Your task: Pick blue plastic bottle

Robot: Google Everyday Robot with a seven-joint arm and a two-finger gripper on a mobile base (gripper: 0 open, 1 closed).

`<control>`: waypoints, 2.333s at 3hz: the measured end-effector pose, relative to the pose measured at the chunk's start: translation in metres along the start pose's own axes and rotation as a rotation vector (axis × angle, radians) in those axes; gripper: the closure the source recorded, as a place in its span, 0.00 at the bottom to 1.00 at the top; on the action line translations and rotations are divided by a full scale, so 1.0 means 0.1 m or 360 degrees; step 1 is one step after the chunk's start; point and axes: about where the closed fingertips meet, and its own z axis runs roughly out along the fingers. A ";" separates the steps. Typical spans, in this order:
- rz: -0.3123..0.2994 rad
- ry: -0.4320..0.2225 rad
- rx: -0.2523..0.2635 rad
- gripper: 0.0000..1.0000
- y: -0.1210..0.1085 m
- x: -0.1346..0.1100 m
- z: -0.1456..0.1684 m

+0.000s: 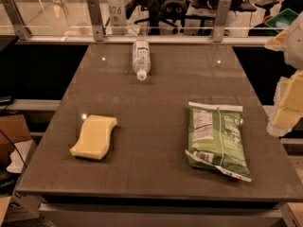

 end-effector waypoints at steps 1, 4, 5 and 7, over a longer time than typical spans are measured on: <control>0.0000 -0.0001 0.0003 0.00 0.00 0.00 0.00; 0.0215 -0.0015 0.0013 0.00 -0.79 -0.46 0.55; 0.0318 -0.0044 0.0024 0.00 -1.12 -0.68 0.78; 0.0538 -0.0043 0.0025 0.00 -1.50 -1.34 1.30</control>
Offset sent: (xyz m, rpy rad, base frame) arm 0.0423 0.0121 -0.0105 -0.0114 0.0455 -0.0707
